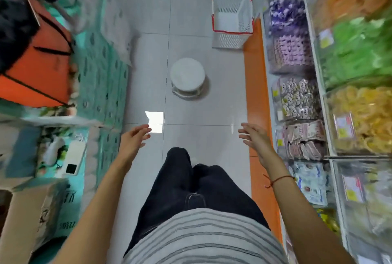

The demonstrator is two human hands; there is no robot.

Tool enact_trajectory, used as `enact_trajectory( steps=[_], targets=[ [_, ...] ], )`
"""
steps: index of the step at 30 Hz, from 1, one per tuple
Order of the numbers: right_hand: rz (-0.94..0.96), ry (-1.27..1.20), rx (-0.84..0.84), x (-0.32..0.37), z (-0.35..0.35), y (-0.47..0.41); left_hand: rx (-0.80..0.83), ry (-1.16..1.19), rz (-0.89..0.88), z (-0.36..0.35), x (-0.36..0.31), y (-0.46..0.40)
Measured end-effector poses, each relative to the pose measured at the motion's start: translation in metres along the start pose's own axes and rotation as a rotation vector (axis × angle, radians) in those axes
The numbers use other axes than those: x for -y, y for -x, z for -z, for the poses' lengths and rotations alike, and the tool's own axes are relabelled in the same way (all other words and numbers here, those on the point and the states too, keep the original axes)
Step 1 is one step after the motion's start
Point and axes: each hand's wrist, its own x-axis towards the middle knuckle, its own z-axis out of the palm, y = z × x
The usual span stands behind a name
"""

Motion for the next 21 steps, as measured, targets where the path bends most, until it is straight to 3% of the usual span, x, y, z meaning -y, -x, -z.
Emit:
enact_trajectory(
  steps=[12, 21],
  targets=[
    [-0.015, -0.140, -0.141, 0.151, -0.029, -0.139, 0.155, -0.131, -0.063, -0.060, -0.204, -0.200],
    [-0.043, -0.306, -0.407, 0.195, 0.015, -0.203, 0.412, -0.341, -0.148, -0.168, -0.329, -0.285]
  ],
)
